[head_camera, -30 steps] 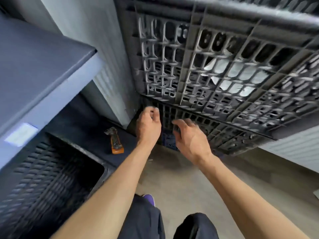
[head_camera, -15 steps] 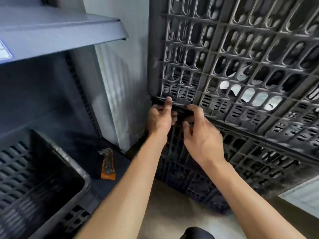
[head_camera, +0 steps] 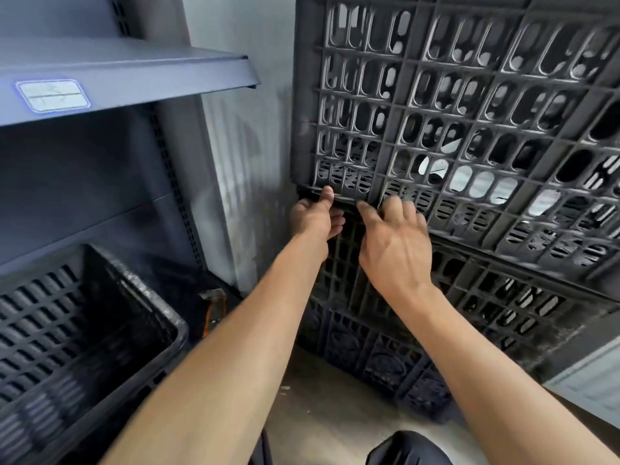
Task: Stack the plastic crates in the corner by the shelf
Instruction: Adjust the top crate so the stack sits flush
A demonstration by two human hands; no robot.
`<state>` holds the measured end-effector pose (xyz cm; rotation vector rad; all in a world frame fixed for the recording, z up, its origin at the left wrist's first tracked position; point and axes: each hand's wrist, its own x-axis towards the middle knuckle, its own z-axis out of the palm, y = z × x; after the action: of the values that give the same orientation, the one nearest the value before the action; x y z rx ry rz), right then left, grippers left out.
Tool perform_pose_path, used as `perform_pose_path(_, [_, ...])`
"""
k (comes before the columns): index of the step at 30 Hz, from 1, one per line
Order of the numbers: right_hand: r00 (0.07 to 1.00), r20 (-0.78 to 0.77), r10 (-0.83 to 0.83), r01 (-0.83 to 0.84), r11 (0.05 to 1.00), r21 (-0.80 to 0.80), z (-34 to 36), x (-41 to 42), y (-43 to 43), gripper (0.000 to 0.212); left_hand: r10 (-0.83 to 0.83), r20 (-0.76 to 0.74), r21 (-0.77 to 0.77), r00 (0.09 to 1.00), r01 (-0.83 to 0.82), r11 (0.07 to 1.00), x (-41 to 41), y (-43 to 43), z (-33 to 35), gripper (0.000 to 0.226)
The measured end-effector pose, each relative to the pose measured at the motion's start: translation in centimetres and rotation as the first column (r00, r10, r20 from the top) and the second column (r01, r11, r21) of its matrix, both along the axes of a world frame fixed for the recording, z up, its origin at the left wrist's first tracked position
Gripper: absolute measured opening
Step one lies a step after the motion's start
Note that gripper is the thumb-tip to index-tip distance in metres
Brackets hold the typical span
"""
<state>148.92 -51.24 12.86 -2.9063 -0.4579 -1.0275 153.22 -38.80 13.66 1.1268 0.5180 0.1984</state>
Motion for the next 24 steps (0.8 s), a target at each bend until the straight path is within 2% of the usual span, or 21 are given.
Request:
perform_pose_path(3, [1.0, 0.015, 0.02, -0.02, 0.999, 0.03, 0.0, 0.4, -0.2, 0.049, 0.011, -0.002, -0.003, 1.0, -0.011, 1.0, -0.1, -0.1, 0.1, 0.022])
perform_pose_path(7, [0.999, 0.001, 0.044, -0.044, 0.998, 0.055, -0.5, 0.4, -1.0, 0.059, 0.02, 0.008, -0.004, 1.0, -0.02, 1.0, 0.1, -0.2, 0.2, 0.022])
perform_pose_path(11, [0.998, -0.042, 0.05, -0.049, 0.999, 0.016, -0.1, -0.3, -1.1, 0.066, 0.051, 0.037, 0.028, 0.998, -0.052, 0.998, 0.5, -0.2, 0.0, 0.02])
perform_pose_path(16, [0.97, -0.153, 0.19, -0.179, 0.98, 0.081, 0.0, -0.5, -3.1, 0.066, 0.175, 0.025, 0.071, 0.984, -0.177, 0.982, 0.4, -2.3, -1.3, 0.03])
perform_pose_path(19, [0.914, -0.259, 0.313, -0.28, 0.947, 0.159, 0.5, -0.4, -4.4, 0.068, 0.119, 0.001, 0.072, 0.993, -0.119, 0.99, -0.6, -4.1, -1.5, 0.034])
perform_pose_path(24, [0.861, -0.294, 0.415, -0.342, 0.9, 0.269, 1.1, -0.5, -5.2, 0.059, -0.073, 0.03, 0.028, 0.997, 0.073, 0.997, -1.3, -5.5, -2.3, 0.041])
